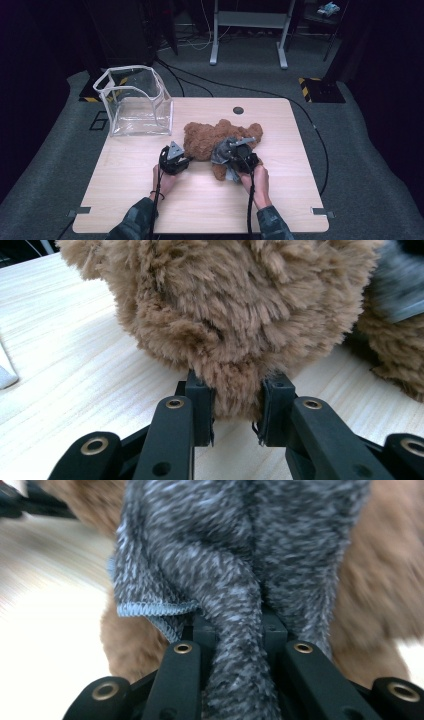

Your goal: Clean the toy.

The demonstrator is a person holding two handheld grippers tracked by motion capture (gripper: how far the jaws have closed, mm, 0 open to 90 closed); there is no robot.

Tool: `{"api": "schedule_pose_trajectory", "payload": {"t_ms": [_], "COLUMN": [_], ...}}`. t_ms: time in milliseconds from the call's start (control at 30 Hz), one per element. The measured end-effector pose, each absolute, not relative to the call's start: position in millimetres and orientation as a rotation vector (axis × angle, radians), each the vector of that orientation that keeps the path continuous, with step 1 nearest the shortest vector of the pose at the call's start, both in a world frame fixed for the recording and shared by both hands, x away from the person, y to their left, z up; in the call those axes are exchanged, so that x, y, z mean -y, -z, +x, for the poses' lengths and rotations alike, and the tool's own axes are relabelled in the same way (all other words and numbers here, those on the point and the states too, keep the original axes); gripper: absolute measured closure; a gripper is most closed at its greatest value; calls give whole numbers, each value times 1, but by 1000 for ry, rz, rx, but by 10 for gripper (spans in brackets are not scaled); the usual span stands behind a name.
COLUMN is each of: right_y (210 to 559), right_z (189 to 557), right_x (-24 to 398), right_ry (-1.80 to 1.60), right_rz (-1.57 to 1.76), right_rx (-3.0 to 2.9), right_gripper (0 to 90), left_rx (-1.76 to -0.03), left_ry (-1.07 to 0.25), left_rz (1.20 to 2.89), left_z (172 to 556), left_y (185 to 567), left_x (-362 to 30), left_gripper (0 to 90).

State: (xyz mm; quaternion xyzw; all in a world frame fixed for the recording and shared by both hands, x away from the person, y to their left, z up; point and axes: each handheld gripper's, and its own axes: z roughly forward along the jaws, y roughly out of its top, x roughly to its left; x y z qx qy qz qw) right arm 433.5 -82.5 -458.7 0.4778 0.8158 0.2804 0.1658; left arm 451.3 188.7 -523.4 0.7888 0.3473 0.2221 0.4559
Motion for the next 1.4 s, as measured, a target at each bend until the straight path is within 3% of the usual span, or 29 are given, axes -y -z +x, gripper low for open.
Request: {"api": "schedule_pose_trajectory", "payload": {"t_ms": [167, 333, 500, 1033, 1267, 1400], "right_y": [449, 430, 450, 481, 451, 450], "right_z": [430, 430, 438, 402, 395, 412], "right_x": [92, 74, 77, 121, 115, 107], "right_ry": [-822, -834, -783, -646, -795, -789], "right_rz": [1367, 1236, 1299, 1430, 1335, 1335], "right_rx": [-2306, -2277, -2281, -2294, -2280, -2277], "right_gripper": [766, 764, 768, 768, 761, 762], "left_rx": [-858, -857, -851, -856, -856, -850], "left_ry": [-550, -553, -552, -541, -537, -546], "left_rz": [1944, 1941, 1949, 1949, 1954, 1960], "left_z": [451, 451, 452, 452, 452, 452], "left_y": [524, 524, 523, 524, 523, 523], "left_x": [-189, -188, -189, -188, -188, -189], "left_gripper": [721, 721, 722, 722, 722, 722]}}
